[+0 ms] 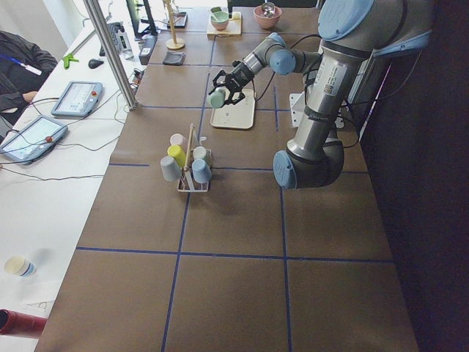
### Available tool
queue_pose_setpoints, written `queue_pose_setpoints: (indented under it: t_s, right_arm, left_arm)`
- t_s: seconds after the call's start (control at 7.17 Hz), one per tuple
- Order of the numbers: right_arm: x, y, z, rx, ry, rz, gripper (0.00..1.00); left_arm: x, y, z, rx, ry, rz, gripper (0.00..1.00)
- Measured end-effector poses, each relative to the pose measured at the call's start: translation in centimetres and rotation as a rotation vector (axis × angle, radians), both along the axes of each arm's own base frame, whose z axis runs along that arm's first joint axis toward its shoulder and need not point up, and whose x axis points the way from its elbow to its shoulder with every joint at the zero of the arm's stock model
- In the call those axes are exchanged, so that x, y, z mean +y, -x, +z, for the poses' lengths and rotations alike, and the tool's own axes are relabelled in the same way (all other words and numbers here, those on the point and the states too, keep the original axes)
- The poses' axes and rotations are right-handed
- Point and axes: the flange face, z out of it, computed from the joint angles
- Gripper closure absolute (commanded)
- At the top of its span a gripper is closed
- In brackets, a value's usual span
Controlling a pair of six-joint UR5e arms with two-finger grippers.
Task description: Pick up and place green cup on tray
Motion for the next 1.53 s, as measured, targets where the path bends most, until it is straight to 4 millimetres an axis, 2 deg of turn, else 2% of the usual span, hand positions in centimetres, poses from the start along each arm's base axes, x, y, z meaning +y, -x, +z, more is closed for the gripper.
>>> queue_pose_setpoints:
  t_s: [0.28, 0.7, 0.98, 1.12, 1.53]
  right_arm:
    - [0.0, -0.1, -0.1, 0.0, -0.001, 0.002, 0.0]
    - [0.0, -0.1, -0.1, -0.001, -0.002, 0.003, 0.0]
    - [0.0, -0.1, -0.1, -0.001, -0.001, 0.002, 0.0]
    - [0.0, -0.1, -0.1, -0.002, -0.001, 0.002, 0.0]
    - [0.0, -0.2, -0.1, -0.004, 0.0, 0.003, 0.0]
  left_arm:
    - [0.3, -2.0, -0.6, 0.307, 0.059, -0.091, 0.79]
    - [-0.5, -7.6, -0.2, 0.666, 0.065, -0.163, 0.78]
    - [-1.1, -11.7, 1.2, 0.914, 0.061, -0.175, 0.79]
    - [-1.0, -13.3, 1.8, 1.055, 0.059, -0.171, 0.84]
    - [-0.8, -16.2, 3.9, 1.324, 0.077, -0.111, 0.84]
